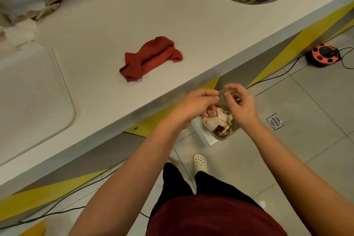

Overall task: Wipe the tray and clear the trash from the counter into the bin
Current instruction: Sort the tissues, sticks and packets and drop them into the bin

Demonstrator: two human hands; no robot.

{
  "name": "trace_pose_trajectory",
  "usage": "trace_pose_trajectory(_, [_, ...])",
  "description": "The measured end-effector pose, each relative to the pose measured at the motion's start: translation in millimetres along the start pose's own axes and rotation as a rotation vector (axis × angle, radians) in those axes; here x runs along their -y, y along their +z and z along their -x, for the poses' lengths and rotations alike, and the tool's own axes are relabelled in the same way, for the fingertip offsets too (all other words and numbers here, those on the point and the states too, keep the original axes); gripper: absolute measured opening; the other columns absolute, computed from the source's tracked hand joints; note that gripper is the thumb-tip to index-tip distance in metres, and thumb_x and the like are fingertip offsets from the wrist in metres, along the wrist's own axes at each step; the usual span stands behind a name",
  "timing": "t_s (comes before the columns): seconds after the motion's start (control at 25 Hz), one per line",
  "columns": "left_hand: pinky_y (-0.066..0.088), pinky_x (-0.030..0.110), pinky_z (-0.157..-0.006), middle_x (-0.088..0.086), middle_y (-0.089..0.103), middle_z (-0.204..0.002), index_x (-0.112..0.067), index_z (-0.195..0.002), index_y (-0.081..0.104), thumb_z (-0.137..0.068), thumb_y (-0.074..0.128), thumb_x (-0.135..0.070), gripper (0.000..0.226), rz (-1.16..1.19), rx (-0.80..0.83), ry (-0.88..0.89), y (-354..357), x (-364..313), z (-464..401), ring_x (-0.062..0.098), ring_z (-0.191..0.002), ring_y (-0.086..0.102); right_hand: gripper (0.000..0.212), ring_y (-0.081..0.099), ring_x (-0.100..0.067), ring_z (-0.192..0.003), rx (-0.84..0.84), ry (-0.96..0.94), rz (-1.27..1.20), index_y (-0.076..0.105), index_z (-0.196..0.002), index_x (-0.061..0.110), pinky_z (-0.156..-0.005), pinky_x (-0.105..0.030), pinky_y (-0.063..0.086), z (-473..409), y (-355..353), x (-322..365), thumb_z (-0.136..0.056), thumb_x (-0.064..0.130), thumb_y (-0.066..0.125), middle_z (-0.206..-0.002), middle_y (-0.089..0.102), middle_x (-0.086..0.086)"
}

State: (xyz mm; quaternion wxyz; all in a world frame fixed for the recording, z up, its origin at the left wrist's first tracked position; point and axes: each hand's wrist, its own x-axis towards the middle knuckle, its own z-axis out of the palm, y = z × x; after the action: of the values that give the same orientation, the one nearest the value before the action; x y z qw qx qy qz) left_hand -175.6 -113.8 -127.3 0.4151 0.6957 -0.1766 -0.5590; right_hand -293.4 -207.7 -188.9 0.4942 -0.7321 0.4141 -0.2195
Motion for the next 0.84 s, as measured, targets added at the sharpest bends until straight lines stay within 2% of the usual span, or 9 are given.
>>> trace_pose_trajectory(0.08, [0.044, 0.022, -0.063, -0.004, 0.062, -0.090, -0.026, -0.097, 0.059, -0.092, 0.054, -0.014, 0.014, 0.042, -0.030, 0.114, -26, -27, 22, 0.009, -0.076, 0.058, 0.021, 0.047, 0.000, -0.058, -0.014, -0.118, -0.067, 0.059, -0.099, 0.024, -0.054, -0.010, 0.038, -8, 4, 42, -0.090, 0.006, 0.053, -0.079, 0.056, 0.011])
trace_pose_trajectory(0.24, [0.044, 0.023, -0.063, -0.003, 0.065, -0.092, -0.024, -0.101, 0.062, -0.091, 0.055, -0.016, 0.014, 0.096, -0.218, 0.233, -101, -62, 55, 0.012, -0.079, 0.059, 0.018, 0.048, 0.001, -0.056, 0.057, -0.271, -0.112, 0.060, -0.093, 0.024, -0.053, -0.011, 0.037, -34, 41, 123, -0.089, 0.008, 0.053, -0.076, 0.054, 0.013])
trace_pose_trajectory(0.36, [0.044, 0.023, -0.063, -0.005, 0.062, -0.087, -0.024, -0.098, 0.061, -0.091, 0.055, -0.014, 0.014, 0.149, -0.390, 0.266, -160, -66, 73, 0.012, -0.077, 0.058, 0.019, 0.050, -0.007, -0.054, 0.165, -0.299, -0.080, 0.060, -0.091, 0.026, -0.052, -0.017, 0.041, -53, 88, 167, -0.088, 0.009, 0.053, -0.075, 0.055, 0.013])
trace_pose_trajectory(0.52, [0.045, 0.021, -0.060, -0.007, 0.061, -0.088, -0.023, -0.098, 0.061, -0.091, 0.055, -0.013, 0.014, 0.196, -0.562, 0.292, -234, -56, 93, 0.009, -0.073, 0.059, 0.015, 0.039, -0.007, -0.040, 0.281, -0.326, -0.013, 0.059, -0.095, 0.023, -0.045, -0.012, 0.034, -66, 154, 206, -0.088, 0.011, 0.053, -0.077, 0.053, 0.012])
trace_pose_trajectory(0.64, [0.044, 0.021, -0.060, -0.008, 0.060, -0.086, -0.023, -0.097, 0.060, -0.091, 0.054, -0.012, 0.014, 0.241, -0.639, 0.305, -283, -47, 106, 0.008, -0.072, 0.058, 0.014, 0.041, -0.004, -0.039, 0.347, -0.353, 0.042, 0.060, -0.096, 0.022, -0.047, -0.011, 0.034, -73, 200, 226, -0.089, 0.013, 0.053, -0.085, 0.054, 0.006])
trace_pose_trajectory(0.76, [0.045, 0.022, -0.061, -0.008, 0.059, -0.085, -0.021, -0.101, 0.060, -0.091, 0.054, -0.012, 0.015, 0.253, -0.699, 0.307, -320, -44, 112, 0.008, -0.073, 0.058, 0.015, 0.045, -0.003, -0.045, 0.391, -0.357, 0.105, 0.060, -0.102, 0.019, -0.055, -0.019, 0.038, -79, 234, 240, -0.090, 0.015, 0.052, -0.092, 0.055, 0.002])
trace_pose_trajectory(0.84, [0.044, 0.021, -0.060, -0.007, 0.059, -0.085, -0.020, -0.103, 0.059, -0.091, 0.054, -0.011, 0.015, 0.288, -0.730, 0.306, -344, -43, 112, 0.008, -0.072, 0.058, 0.015, 0.046, -0.008, -0.051, 0.418, -0.370, 0.139, 0.060, -0.102, 0.020, -0.059, -0.023, 0.039, -85, 252, 248, -0.090, 0.014, 0.052, -0.093, 0.055, 0.002])
